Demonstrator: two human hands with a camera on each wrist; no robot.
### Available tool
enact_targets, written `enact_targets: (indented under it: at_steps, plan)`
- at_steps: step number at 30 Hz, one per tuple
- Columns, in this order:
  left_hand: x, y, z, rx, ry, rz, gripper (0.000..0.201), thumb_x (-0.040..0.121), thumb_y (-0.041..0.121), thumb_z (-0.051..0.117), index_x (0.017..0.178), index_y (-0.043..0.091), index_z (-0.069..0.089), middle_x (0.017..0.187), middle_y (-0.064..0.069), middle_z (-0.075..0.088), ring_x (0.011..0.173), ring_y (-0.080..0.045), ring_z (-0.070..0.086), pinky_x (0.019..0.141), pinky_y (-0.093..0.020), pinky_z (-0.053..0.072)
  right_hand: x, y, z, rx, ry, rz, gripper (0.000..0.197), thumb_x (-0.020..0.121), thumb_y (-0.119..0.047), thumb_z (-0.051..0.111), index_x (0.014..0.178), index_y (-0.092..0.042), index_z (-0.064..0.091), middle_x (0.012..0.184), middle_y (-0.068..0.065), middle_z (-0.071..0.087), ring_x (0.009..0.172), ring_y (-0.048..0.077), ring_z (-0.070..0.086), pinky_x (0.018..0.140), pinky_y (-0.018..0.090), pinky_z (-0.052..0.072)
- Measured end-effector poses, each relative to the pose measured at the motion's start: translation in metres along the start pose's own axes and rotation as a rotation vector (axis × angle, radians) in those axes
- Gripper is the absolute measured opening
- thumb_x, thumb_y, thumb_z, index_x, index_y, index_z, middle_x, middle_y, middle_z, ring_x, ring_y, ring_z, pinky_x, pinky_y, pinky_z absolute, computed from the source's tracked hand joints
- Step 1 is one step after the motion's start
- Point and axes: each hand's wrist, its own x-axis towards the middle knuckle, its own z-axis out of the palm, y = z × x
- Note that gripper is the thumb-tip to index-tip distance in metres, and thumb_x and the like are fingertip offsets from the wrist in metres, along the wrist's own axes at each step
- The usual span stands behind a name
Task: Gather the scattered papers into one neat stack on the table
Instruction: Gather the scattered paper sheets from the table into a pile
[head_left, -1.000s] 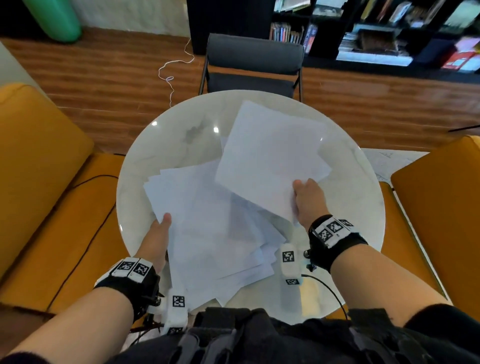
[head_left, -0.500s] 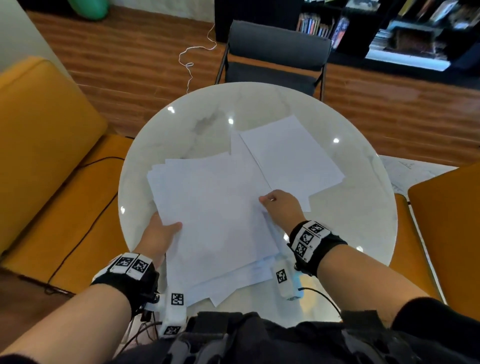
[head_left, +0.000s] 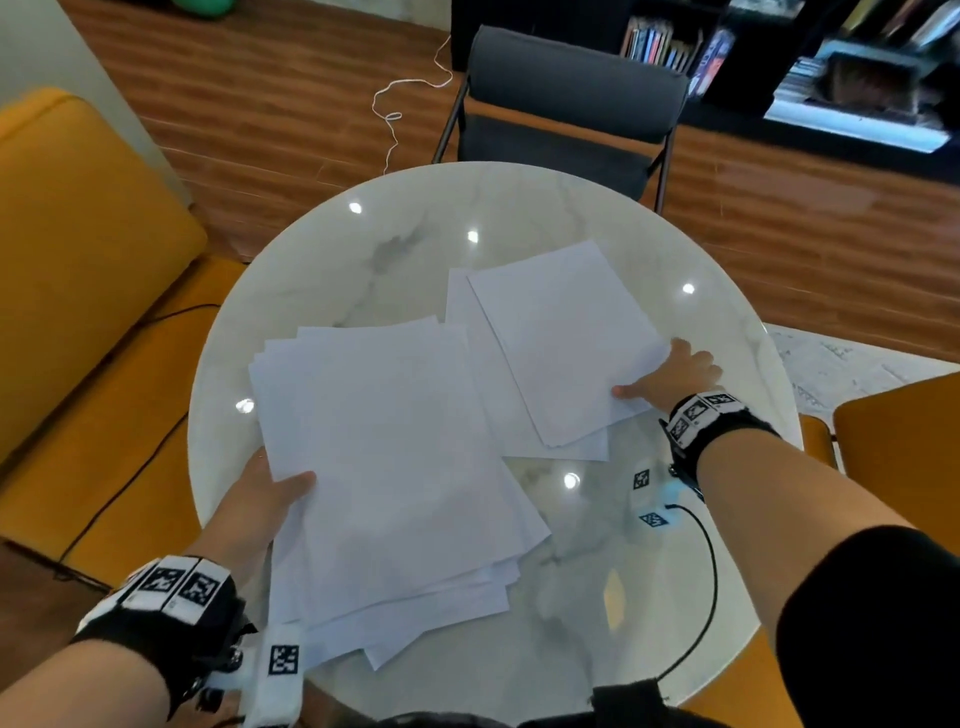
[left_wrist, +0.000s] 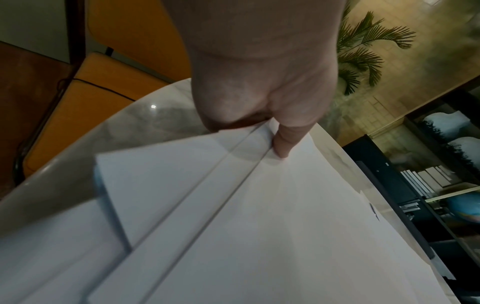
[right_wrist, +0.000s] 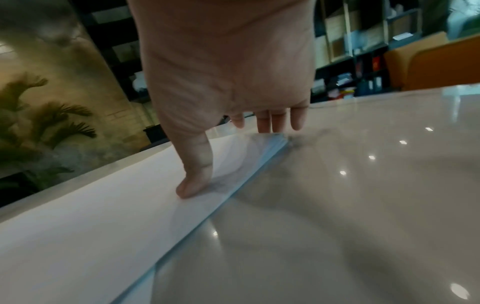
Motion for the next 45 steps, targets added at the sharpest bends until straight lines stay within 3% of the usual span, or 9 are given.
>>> enact_targets:
  at_steps: [6,10,15,20,24,31,37,42,45]
  plan:
    - [0.003,-0.004,-0.002,-0.011,0.005,-0.024,0.055,0.091,0.016,0.066,0.140,0.033,0.048,0.126,-0.001,0.065,0.116,-0.031,0.060,0.102,-0.061,0.044,-0.003,-0.024,0.005,0.013,-0.086,0.020,0.099,0.065,-0.049,0.081,0.134,-0.001,0.030,0.134,0.018,0.047,0.125,0.036,0.047,0.104,0.046,0.041]
    - [0.004,-0.004,-0.002,-0.017,0.006,-0.029,0.057,0.089,0.017,0.067,0.140,0.035,0.048,0.127,0.001,0.066,0.117,-0.031,0.060,0.102,-0.061,0.043,-0.015,-0.033,0.008,-0.127,-0.050,0.010,0.073,0.078,-0.051,0.066,0.128,-0.005,0.039,0.126,0.014,0.044,0.118,0.031,0.044,0.098,0.039,0.040]
    - [0.006,-0.004,-0.002,-0.011,-0.004,-0.047,0.058,0.087,0.022,0.068,0.140,0.035,0.048,0.127,0.000,0.066,0.117,-0.031,0.060,0.102,-0.061,0.044,-0.023,-0.034,0.012,0.066,-0.108,0.055,0.084,0.073,-0.037,0.078,0.131,-0.004,0.028,0.130,0.018,0.040,0.115,0.035,0.052,0.090,0.041,0.046]
    - [0.005,-0.004,-0.001,0.007,0.006,-0.041,0.057,0.091,0.018,0.065,0.142,0.034,0.047,0.128,0.001,0.065,0.117,-0.030,0.059,0.103,-0.060,0.043,-0.013,-0.037,0.028,-0.006,-0.151,0.054,0.090,0.060,-0.067,0.063,0.128,-0.010,0.049,0.123,0.013,0.050,0.115,0.034,0.050,0.088,0.042,0.044]
    - [0.007,-0.003,-0.001,0.050,0.030,-0.051,0.056,0.093,0.018,0.063,0.144,0.028,0.045,0.131,-0.002,0.062,0.120,-0.034,0.057,0.105,-0.059,0.042,-0.041,-0.039,0.014,0.021,-0.163,0.054,0.067,0.083,-0.037,0.066,0.131,-0.002,0.035,0.131,0.015,0.037,0.118,0.033,0.045,0.087,0.038,0.045]
    - [0.003,0.004,0.002,0.031,0.075,-0.020,0.049,0.095,0.011,0.059,0.142,0.021,0.046,0.128,-0.005,0.061,0.118,-0.034,0.056,0.106,-0.057,0.042,-0.051,-0.028,0.018,0.044,-0.216,-0.007,0.050,0.091,-0.045,0.051,0.124,-0.008,0.056,0.124,0.011,0.058,0.110,0.028,0.059,0.081,0.034,0.048]
    - [0.008,0.008,-0.008,-0.042,0.107,-0.054,0.035,0.095,0.013,0.060,0.126,0.026,0.052,0.127,-0.004,0.061,0.119,-0.033,0.057,0.107,-0.055,0.042,-0.066,-0.014,0.013,0.836,0.056,-0.008,0.024,0.081,-0.007,0.056,0.105,-0.002,0.055,0.097,0.017,0.060,0.085,0.032,0.059,0.068,0.038,0.055]
    - [0.009,0.019,-0.009,-0.163,0.117,-0.155,0.015,0.099,0.022,0.054,0.112,0.026,0.060,0.123,-0.007,0.062,0.119,-0.035,0.056,0.104,-0.049,0.043,-0.102,-0.024,-0.013,1.509,-0.155,-0.051,0.023,0.089,-0.006,0.060,0.110,-0.014,0.054,0.095,0.005,0.060,0.084,0.021,0.061,0.063,0.029,0.055]
    - [0.007,0.022,-0.011,-0.279,0.078,-0.254,0.044,0.094,0.053,0.056,0.126,0.025,0.059,0.129,-0.006,0.063,0.117,-0.030,0.058,0.103,-0.046,0.042,-0.123,-0.040,0.001,1.581,-0.352,-0.111,0.029,0.089,0.001,0.059,0.113,-0.015,0.054,0.102,0.009,0.063,0.087,0.025,0.060,0.066,0.035,0.049]
